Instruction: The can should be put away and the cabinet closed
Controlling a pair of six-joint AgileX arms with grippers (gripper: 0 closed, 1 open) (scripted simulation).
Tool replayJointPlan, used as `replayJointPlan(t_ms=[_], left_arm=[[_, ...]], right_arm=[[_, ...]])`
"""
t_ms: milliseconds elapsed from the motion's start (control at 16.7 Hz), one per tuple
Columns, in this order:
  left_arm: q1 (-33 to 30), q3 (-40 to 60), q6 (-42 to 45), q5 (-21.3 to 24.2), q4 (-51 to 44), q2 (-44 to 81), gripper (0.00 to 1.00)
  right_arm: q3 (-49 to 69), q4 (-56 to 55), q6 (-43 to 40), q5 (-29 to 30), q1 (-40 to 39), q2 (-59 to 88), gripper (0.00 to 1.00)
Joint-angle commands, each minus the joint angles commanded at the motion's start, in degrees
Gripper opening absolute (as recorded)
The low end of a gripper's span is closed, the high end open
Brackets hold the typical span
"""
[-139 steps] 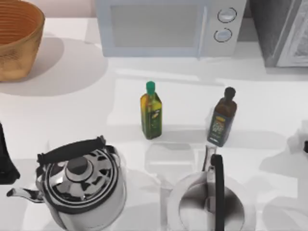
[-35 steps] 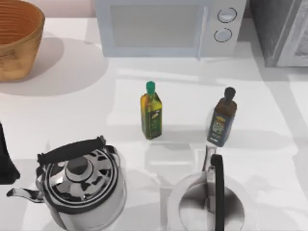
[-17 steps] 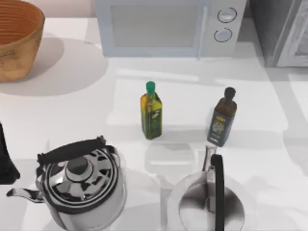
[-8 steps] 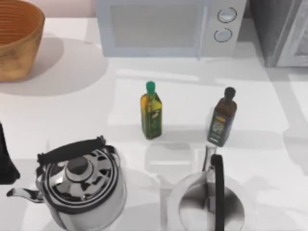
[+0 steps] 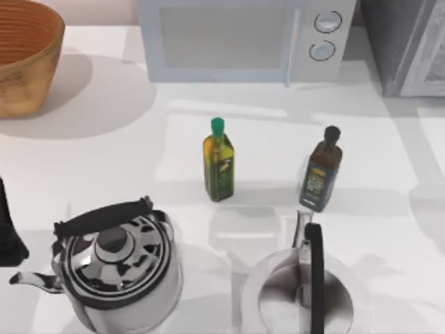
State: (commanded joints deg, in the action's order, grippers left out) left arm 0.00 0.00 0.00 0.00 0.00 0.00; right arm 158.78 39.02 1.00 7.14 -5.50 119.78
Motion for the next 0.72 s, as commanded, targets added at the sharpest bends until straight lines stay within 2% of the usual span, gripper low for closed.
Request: replayJointPlan(t_ms=[360,540,720], left_arm=[[0.0,0.0,0.0,0.0,0.0,0.0,1.0],[0.0,0.0,0.0,0.0,0.0,0.0,1.0],[0.0,0.0,0.0,0.0,0.0,0.0,1.0]], right_arm=[[-5.8,-2.9,-0.7,-0.9,0.3,-5.5,1.0],[-16.5,-7.3,-1.5,-2.3,0.8,-15.5,1.0],[-32.7,-12.7,-2.4,-4.1,1.3,-29.6,1.0]])
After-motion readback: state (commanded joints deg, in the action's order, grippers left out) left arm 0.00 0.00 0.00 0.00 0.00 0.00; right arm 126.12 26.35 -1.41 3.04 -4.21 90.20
